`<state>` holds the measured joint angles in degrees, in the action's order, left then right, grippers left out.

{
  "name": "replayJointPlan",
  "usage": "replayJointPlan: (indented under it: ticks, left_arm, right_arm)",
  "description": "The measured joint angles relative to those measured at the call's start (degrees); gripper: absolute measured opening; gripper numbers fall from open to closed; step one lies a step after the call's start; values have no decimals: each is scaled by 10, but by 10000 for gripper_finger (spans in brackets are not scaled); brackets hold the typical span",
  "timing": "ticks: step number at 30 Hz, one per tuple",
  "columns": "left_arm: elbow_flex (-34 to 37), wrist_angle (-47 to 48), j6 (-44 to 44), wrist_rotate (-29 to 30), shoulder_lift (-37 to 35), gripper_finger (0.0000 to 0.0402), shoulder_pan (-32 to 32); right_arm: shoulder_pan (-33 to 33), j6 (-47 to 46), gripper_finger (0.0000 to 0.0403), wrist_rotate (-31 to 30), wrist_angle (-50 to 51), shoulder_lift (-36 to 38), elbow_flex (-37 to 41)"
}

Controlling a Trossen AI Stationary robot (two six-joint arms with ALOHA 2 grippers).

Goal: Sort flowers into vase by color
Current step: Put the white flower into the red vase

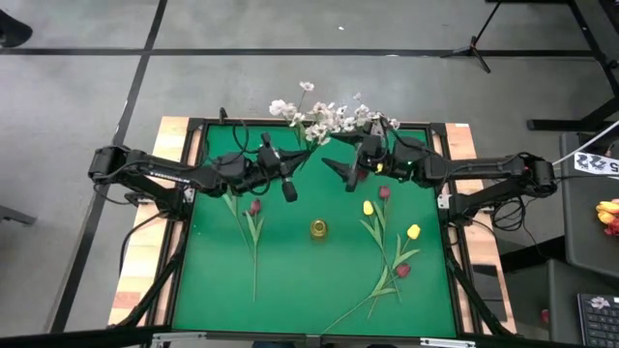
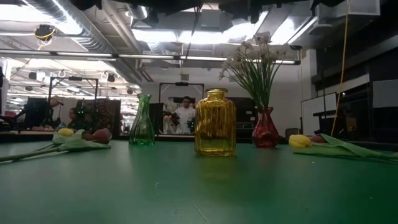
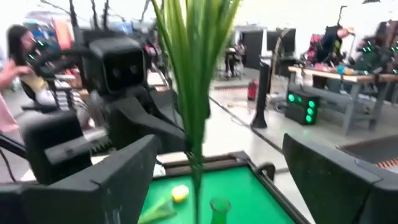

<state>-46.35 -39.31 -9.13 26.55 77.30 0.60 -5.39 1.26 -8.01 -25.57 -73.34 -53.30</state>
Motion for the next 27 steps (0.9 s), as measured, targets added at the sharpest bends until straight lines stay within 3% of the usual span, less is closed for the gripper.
replayJointPlan:
  ticks: [6,15,27]
  left_arm:
    - [0,-75,-7,36,48,5,13]
    - [-1,-178,-14,39,97,6,26]
    - [-1,-210,-70,42,104,6,25]
  right_arm:
    - [1,-1,347,16,-42,-8,-1]
    - [1,1,347,-2,-80,-40,-1]
    - [-8,3,347,-24,-120,-81,-27]
